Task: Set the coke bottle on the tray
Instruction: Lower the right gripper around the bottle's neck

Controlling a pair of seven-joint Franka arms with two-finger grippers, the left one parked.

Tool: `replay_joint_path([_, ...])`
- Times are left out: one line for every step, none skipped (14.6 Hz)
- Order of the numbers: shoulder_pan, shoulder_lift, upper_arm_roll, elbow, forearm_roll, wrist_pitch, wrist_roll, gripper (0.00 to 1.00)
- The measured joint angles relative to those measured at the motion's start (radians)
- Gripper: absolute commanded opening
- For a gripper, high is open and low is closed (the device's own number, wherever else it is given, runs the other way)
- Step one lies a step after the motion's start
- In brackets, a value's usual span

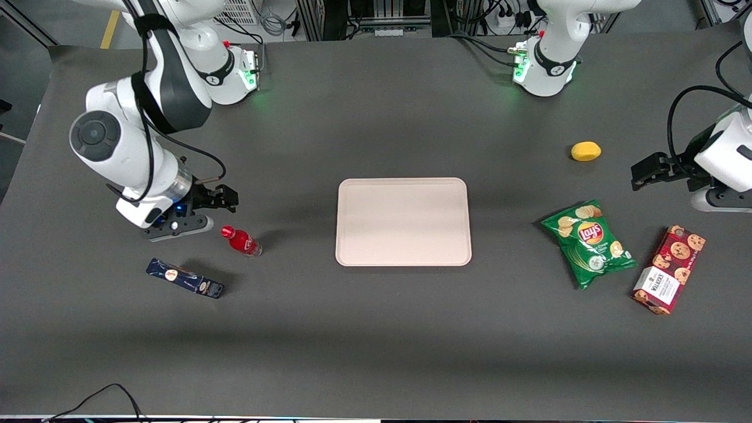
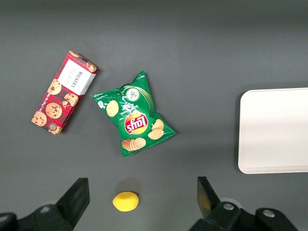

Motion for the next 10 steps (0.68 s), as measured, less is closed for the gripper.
replay_joint_path([0.0, 0.013, 0.0, -0.003, 0.0, 0.019, 0.0, 1.0])
replay_joint_path([0.0, 0.024, 0.0, -0.01, 0.0, 0.043, -0.001, 1.0])
replay_joint_path([-0.001, 0.032, 0.0, -0.02, 0.0, 0.07, -0.006, 1.0])
replay_joint_path([-0.001, 0.039, 0.0, -0.031, 0.0, 0.094, -0.015, 1.0])
replay_joint_path([-0.001, 0.048, 0.0, -0.039, 0.0, 0.113, -0.025, 1.0])
replay_joint_path([-0.002, 0.057, 0.0, -0.044, 0.0, 0.132, -0.032, 1.0])
replay_joint_path([-0.002, 0.067, -0.001, -0.048, 0.0, 0.149, -0.036, 1.0])
replay_joint_path([-0.003, 0.078, -0.001, -0.051, 0.0, 0.168, -0.038, 1.0])
replay_joint_path([-0.005, 0.092, -0.001, -0.053, 0.0, 0.189, -0.039, 1.0])
replay_joint_path([-0.007, 0.107, -0.001, -0.053, 0.0, 0.208, -0.04, 1.0])
